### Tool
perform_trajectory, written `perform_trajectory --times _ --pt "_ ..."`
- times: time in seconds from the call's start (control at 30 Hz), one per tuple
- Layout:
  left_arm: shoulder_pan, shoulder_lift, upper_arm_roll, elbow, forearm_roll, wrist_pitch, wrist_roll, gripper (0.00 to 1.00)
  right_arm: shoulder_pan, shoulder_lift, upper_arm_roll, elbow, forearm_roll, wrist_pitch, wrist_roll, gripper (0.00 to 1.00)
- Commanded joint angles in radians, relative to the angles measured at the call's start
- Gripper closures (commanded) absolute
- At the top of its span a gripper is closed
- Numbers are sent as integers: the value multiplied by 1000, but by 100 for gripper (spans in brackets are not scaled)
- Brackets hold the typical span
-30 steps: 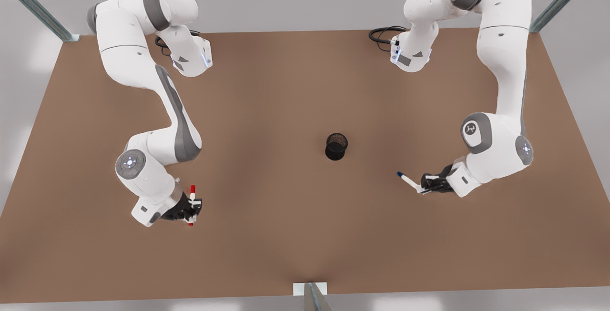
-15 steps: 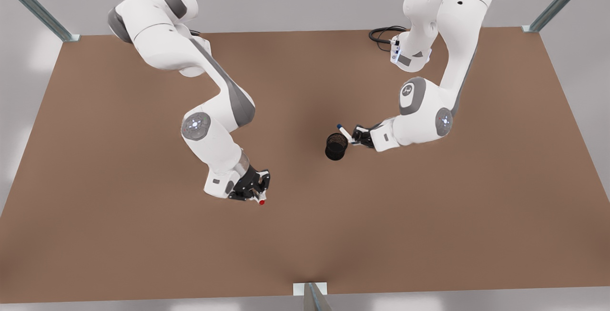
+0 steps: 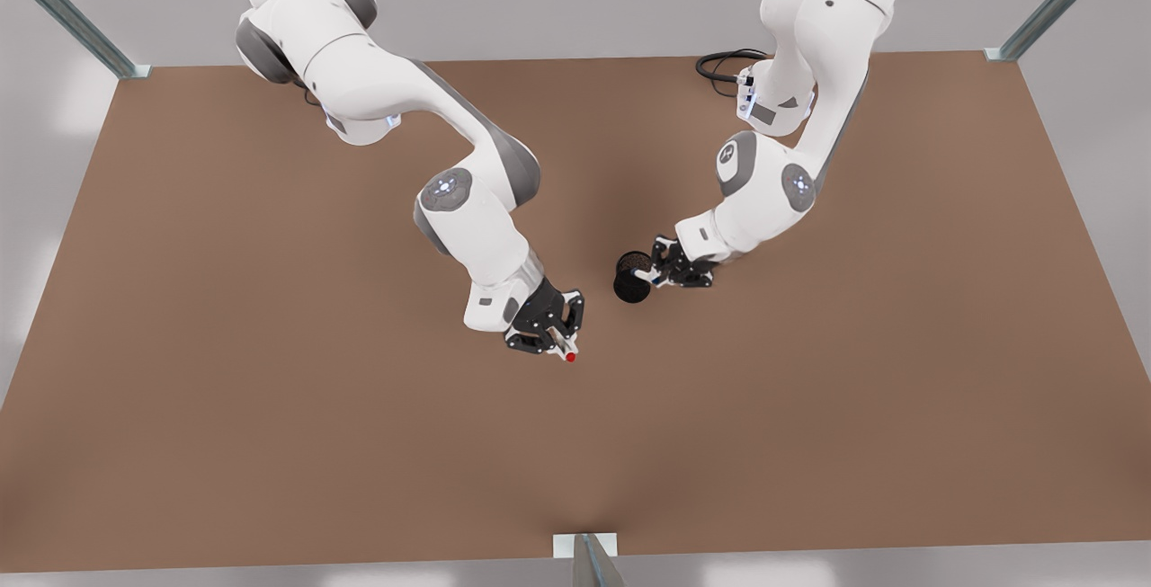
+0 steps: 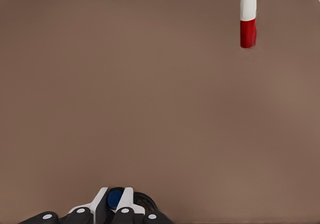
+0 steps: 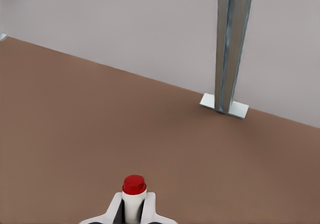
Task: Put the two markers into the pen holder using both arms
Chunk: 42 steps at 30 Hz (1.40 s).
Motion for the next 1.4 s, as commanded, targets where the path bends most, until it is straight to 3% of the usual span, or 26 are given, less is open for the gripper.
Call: perform_trajectory --times 0.0,0.03,0.1,0.23,0.33,0.37,0.4,0.47,0.53,0.63,0.67,0.8,0.97,1.37 --pt "-10 -6 -1 -16 -17 78 240 79 1 -1 0 0 -28 23 153 79" --pt "-22 -9 -1 -21 -15 78 246 79 -1 -1 0 0 -28 23 153 79" --pt "-41 -12 1 -22 -8 77 306 1 0 2 0 -1 -28 28 153 79" --pt "-39 -72 13 -65 -5 48 308 0 -1 4 0 -1 -28 34 153 79" --pt "154 -78 136 13 -5 -291 357 0 7 13 3 -1 -29 66 153 79" --pt "194 -73 195 51 137 -328 349 0 24 15 3 -1 -26 92 154 79" --pt "206 -64 257 155 204 -484 290 0 33 19 3 -1 -26 118 156 79" --pt "197 -39 277 393 581 -722 -95 0 95 27 0 -1 -26 172 216 79" --pt "209 -39 283 539 600 -882 -326 0 134 42 -3 -6 -69 220 246 79" --pt "182 -47 298 633 661 -974 -510 0 191 48 -3 -10 -207 221 426 79" --pt "47 -53 418 647 653 -985 -528 0 212 42 -1 -35 -288 230 518 79" --pt "31 -13 427 657 653 -969 -527 0 218 -22 14 -208 -601 310 811 79" --pt "39 2 427 656 655 -966 -524 0 221 -22 14 -248 -894 313 1069 79" --pt "57 13 430 656 656 -960 -521 0 289 27 8 -207 -1060 312 1302 79"
